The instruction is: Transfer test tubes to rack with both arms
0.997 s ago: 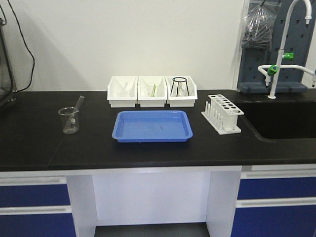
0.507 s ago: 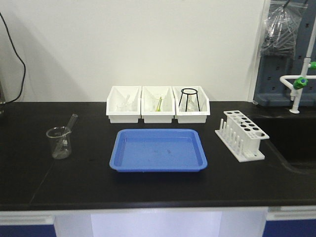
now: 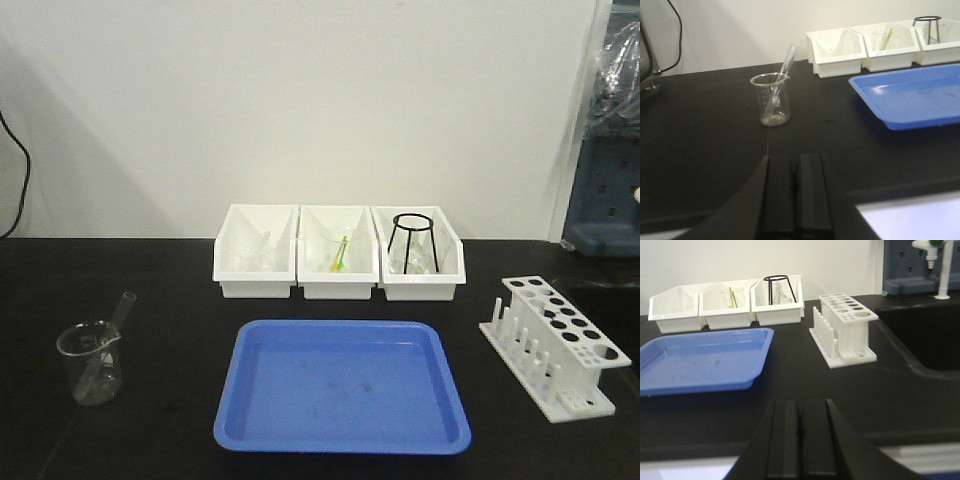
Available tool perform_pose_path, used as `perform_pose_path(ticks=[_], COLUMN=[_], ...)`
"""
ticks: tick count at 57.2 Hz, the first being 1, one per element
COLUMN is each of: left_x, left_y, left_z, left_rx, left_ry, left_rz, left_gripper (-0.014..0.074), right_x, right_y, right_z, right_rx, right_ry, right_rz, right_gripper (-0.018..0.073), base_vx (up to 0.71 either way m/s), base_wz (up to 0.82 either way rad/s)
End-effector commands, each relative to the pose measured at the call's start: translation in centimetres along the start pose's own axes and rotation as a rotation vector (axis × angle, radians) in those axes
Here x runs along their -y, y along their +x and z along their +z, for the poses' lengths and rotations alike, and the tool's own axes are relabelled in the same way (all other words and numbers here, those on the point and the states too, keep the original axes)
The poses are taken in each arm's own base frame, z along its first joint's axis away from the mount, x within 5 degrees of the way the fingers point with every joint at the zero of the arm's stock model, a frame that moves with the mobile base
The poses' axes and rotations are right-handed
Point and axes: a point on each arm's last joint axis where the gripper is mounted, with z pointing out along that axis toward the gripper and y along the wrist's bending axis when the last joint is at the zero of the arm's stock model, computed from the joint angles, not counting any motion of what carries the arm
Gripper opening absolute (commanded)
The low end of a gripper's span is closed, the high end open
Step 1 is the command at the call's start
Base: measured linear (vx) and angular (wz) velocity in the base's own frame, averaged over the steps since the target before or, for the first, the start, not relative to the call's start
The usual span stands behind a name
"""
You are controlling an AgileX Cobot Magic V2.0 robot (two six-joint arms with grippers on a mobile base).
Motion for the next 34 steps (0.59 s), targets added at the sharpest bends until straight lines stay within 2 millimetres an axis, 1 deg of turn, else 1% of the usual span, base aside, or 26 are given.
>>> perform_pose_path(ticks=[1, 20, 34], left_x=[-0.09, -0.09, -0.09], left_y=[0.03, 0.03, 0.03], left_z=[0.01, 0.01, 0.01], left_rx=[0.076, 0.076, 0.076], left_ry=[-0.011, -0.011, -0.011], left_rz=[-0.008, -0.008, -0.008], left_gripper=[-0.0021, -0.0021, -0.0021], right_x=[-0.03, -0.03, -0.03], right_y=[-0.47, -0.47, -0.47], right_z=[-0.04, -0.04, -0.04], right_rx=[0.085, 0.085, 0.085], right_ry=[-0.003, -0.003, -0.003], right_rz=[-0.013, -0.013, -0.013], right_gripper=[-0.0008, -0.0008, -0.0008], base_vx=[0.40, 0.37, 0.25], base_wz=[0.10, 0.07, -0.05])
